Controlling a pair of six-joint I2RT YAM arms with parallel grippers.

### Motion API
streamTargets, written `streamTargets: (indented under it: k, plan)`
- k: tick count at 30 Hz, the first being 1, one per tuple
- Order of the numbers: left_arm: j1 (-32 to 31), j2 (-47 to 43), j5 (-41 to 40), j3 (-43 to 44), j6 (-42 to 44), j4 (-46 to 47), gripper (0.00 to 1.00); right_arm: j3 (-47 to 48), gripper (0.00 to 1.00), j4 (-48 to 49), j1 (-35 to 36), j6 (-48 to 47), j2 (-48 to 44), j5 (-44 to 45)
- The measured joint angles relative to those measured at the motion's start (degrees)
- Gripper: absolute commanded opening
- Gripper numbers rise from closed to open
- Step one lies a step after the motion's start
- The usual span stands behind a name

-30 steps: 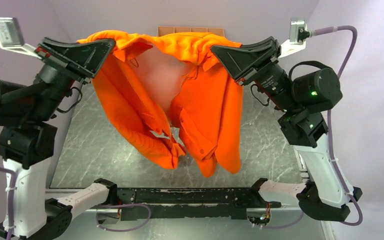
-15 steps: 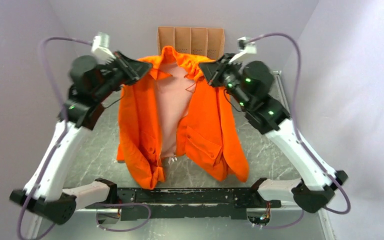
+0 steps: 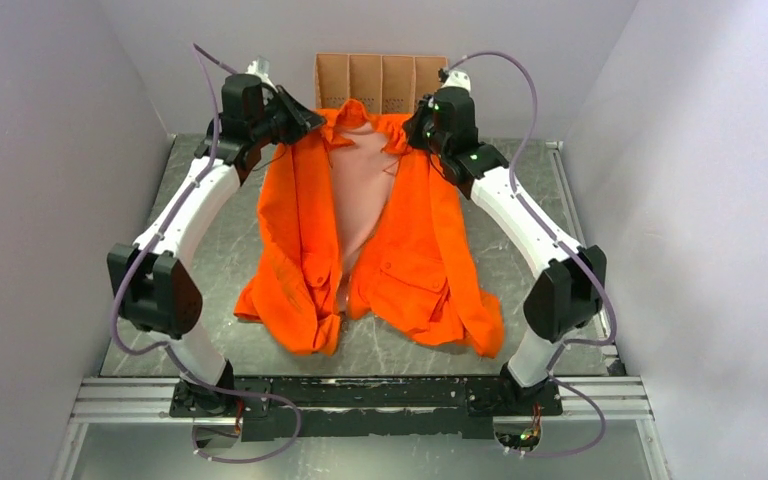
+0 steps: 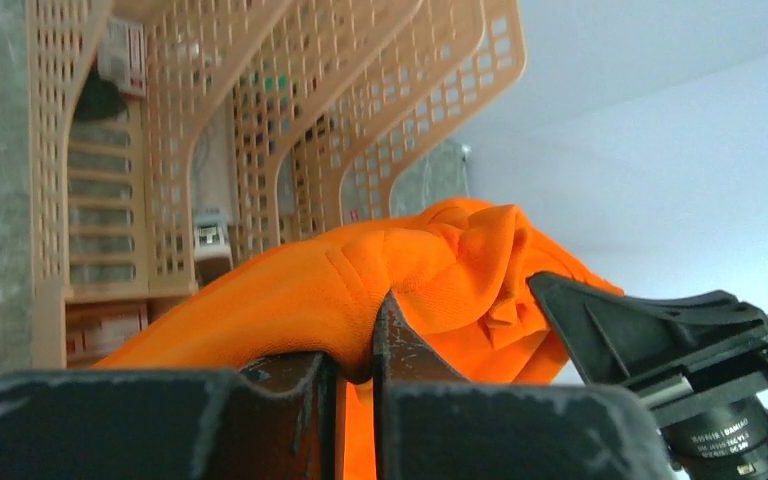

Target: Zip up the jacket

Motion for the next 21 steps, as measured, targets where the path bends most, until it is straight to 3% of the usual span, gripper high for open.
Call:
streamTargets:
  k: [4,5,6,7,10,13,17,21]
  plan:
    - [2.5,6.5,1.6,8.3,-0.7,0.5,0.09,9.6,0.02,-0.3,-0.9,-0.2,6.9,-1.1]
    - [3.0,7.8,2.1,10.0,-0.8,0.7,0.24,12.5,0.15,-0.3,-1.1,-0.3,9.1,-1.6]
    - [3.7,9.7,2.6,12.3,-0.8,0.7,0.35,15.1,0.33,-0.2,-1.3,-0.2,11.2,-2.1]
    - [4.1,11.6,3.0,14.5,-0.6,0.5,0.43,16.8,0.45,-0.2,-1.5,-0.1,12.8,-2.5]
    - [5.2,17.6,4.8,21.5,0.3,-0.7,0.84,20.9,0.66,-0.6,-2.0,0.4,17.2,-4.2]
    - [5.8,20.7,5.8,23.9,2.2,-4.0,0.88,20.5,0.76,-1.4,-2.3,0.9,18.4,-5.5]
    - [6.1,20.2,5.7,23.8,4.7,-9.0,0.89,15.6,0.78,-0.5,-2.3,1.3,15.7,-5.9]
    - [6.2,14.0,5.3,18.0,6.7,-11.3,0.89,7.9,0.79,0.1,-2.3,1.5,9.6,-5.6]
